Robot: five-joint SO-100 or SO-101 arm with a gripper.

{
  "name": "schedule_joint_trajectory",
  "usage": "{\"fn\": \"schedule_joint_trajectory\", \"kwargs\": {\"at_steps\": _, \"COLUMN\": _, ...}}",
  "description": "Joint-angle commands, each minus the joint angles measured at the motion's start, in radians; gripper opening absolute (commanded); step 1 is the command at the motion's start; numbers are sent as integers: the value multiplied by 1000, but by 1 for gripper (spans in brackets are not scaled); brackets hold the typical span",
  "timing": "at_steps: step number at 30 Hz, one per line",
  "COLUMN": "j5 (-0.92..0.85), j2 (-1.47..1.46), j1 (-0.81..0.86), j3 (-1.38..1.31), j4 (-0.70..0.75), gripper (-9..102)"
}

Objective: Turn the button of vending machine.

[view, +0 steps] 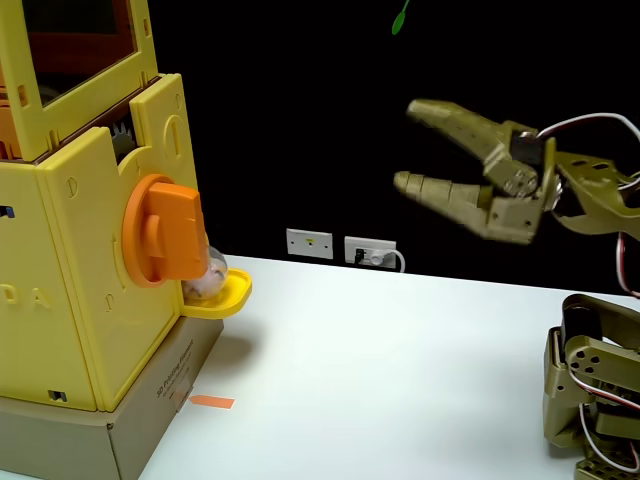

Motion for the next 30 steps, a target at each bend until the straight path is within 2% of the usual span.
{"fn": "schedule_joint_trajectory", "kwargs": {"at_steps": 1, "j5": 6, "j2": 143, "j1": -8, "j3": 46, "j4": 67, "gripper": 35}}
{"fn": "schedule_joint_trajectory", "kwargs": {"at_steps": 7, "j5": 18, "j2": 144, "j1": 5, "j3": 92, "j4": 233, "gripper": 31}}
{"fn": "schedule_joint_trajectory", "kwargs": {"at_steps": 12, "j5": 140, "j2": 144, "j1": 5, "j3": 206, "j4": 325, "gripper": 24}}
{"fn": "schedule_joint_trajectory", "kwargs": {"at_steps": 25, "j5": 244, "j2": 144, "j1": -2, "j3": 425, "j4": 367, "gripper": 23}}
{"fn": "schedule_joint_trajectory", "kwargs": {"at_steps": 27, "j5": 244, "j2": 144, "j1": -2, "j3": 456, "j4": 377, "gripper": 27}}
{"fn": "schedule_joint_trajectory", "kwargs": {"at_steps": 28, "j5": 245, "j2": 144, "j1": 0, "j3": 471, "j4": 419, "gripper": 35}}
{"fn": "schedule_joint_trajectory", "kwargs": {"at_steps": 30, "j5": 210, "j2": 146, "j1": -3, "j3": 509, "j4": 399, "gripper": 40}}
